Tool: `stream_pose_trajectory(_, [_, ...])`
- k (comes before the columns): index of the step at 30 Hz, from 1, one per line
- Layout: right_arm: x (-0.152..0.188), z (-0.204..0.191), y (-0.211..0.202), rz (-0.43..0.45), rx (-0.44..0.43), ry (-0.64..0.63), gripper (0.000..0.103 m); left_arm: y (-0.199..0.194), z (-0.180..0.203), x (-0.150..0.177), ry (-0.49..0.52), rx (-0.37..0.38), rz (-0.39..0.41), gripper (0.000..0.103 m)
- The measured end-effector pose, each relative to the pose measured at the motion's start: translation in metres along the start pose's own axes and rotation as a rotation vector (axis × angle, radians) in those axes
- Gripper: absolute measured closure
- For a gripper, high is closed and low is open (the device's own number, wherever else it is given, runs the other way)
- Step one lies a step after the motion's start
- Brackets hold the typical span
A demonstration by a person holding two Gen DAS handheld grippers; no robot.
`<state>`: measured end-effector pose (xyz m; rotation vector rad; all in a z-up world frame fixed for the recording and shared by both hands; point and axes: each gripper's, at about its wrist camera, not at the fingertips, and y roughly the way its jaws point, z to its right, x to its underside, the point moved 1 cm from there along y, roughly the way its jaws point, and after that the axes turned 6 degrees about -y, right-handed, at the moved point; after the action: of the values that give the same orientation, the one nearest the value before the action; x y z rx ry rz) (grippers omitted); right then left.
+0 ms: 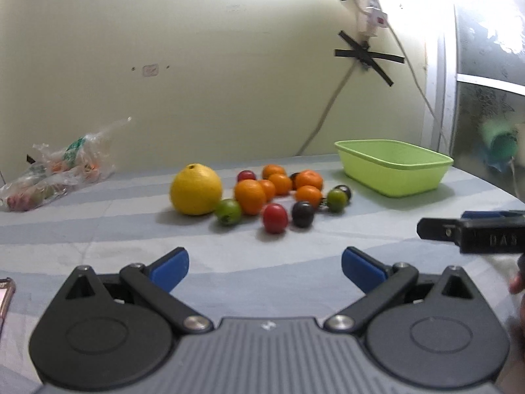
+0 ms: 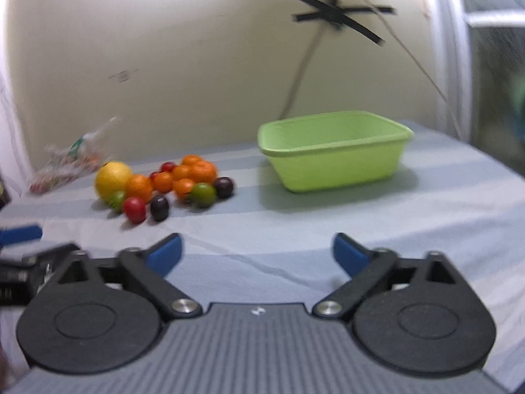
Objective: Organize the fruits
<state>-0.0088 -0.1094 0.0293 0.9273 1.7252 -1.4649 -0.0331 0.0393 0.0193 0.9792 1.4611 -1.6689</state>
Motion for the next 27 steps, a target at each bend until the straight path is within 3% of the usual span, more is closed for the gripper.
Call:
stream_pose_trajectory(2, [-0.006,-0.013,0.003,-0.011,-0.044,-0.085,0.032,0.002,-0.01,-0.006,-0.022,0.005,-0.012,0.005])
stream_pose_trajectory(5, [-0.02,-0.03,0.014,-0.02,-0.142,-0.218,0.055,0.013,-0.02,-0.019,-0.073,0.061,-0.047,0.021])
stream_pose_trajectory(7, [-0.031,-0.04,0.024,-0.018,-0.194,-0.306,0.062,0.025,-0.025,-0.025,-0.11,0.108,-0.076,0.039])
stream_pose_trajectory(8, [-0.034,-0.042,0.028,-0.017,-0.218,-0.34,0.065,0.032,-0.026,-0.028,-0.126,0.123,-0.09,0.042])
stream_pose_trajectory(13, [-0.045,-0.056,0.063,-0.053,-0.361,-0.457,0.066,0.068,-0.036,-0.033,-0.231,0.211,-0.179,0.047])
stream_pose_trajectory(16, [-0.049,-0.057,0.078,-0.076,-0.421,-0.484,0.066,0.08,-0.042,-0.033,-0.288,0.241,-0.188,0.047])
stream_pose_trajectory(21, [-0.044,-0.061,0.093,-0.101,-0.473,-0.512,0.066,0.095,-0.039,-0.035,-0.291,0.265,-0.208,0.047])
stream_pose_trajectory(25, [-0.044,-0.059,0.1,-0.134,-0.515,-0.489,0.065,0.104,-0.037,-0.032,-0.3,0.266,-0.23,0.062])
stream_pose_trajectory(27, [-0.045,-0.059,0.099,-0.136,-0.522,-0.489,0.066,0.104,-0.039,-0.032,-0.306,0.261,-0.223,0.074])
